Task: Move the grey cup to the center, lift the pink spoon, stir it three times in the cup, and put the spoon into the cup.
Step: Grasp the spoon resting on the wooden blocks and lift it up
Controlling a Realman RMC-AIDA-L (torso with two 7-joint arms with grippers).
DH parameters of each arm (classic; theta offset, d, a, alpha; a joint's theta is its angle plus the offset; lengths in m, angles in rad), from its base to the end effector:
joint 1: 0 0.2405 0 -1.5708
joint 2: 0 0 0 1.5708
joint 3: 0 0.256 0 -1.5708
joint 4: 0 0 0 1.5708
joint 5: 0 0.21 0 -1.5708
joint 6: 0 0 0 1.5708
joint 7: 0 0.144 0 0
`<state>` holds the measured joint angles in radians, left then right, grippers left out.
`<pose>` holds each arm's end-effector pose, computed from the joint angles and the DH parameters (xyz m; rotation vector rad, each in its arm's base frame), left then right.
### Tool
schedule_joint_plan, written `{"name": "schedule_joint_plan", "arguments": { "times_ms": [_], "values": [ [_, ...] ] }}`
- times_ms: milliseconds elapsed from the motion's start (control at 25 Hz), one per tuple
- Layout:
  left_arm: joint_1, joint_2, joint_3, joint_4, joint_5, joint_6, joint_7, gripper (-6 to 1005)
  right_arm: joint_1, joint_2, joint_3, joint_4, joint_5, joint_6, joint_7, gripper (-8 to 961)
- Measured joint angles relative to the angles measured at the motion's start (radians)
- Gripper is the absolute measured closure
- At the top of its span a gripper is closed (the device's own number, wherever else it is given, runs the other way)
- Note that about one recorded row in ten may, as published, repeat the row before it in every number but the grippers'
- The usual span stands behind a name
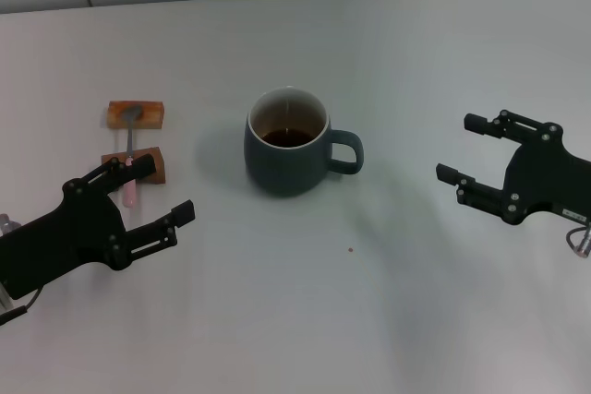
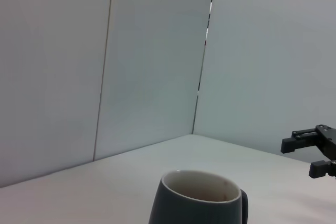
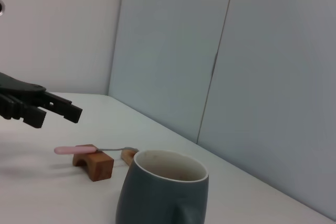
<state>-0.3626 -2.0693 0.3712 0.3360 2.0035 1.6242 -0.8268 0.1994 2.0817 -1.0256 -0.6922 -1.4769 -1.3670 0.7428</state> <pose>-0.3219 0.2560 -0.0163 -2.4442 -0.4927 -0.8871 0.3100 0.2789 -0.0016 -2.4075 0.1081 0.6119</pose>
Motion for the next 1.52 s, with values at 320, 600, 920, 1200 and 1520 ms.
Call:
{"name": "schedule_joint_plan", "arguments": {
  "times_ms": [320, 600, 920, 1200, 1520],
  "values": [
    [0.005, -0.002, -0.003, 0.0, -0.001, 0.002, -0.01, 172, 0.002, 0.003, 0.001, 0.004, 0.002, 0.0, -0.025, 271],
    [0.008, 0.0, -0.114, -0.009, -0.009, 0.044, -0.204, 173, 0.007, 0.003, 0.001, 0.007, 0.003, 0.0, -0.025, 271],
    [0.034, 0.006, -0.214, -0.046, -0.012, 0.076, -0.467, 175, 0.008, 0.001, 0.001, 0.003, 0.003, 0.0, -0.025, 271],
    [0.07, 0.008, -0.296, -0.104, -0.013, 0.088, -0.682, 176, 0.011, 0.0, 0.001, -0.003, 0.003, 0.0, -0.025, 271],
    [0.099, 0.007, -0.364, -0.177, -0.013, 0.038, -0.791, 177, 0.022, -0.002, 0.008, -0.006, 0.002, 0.002, -0.025, 271]
  ]
}}
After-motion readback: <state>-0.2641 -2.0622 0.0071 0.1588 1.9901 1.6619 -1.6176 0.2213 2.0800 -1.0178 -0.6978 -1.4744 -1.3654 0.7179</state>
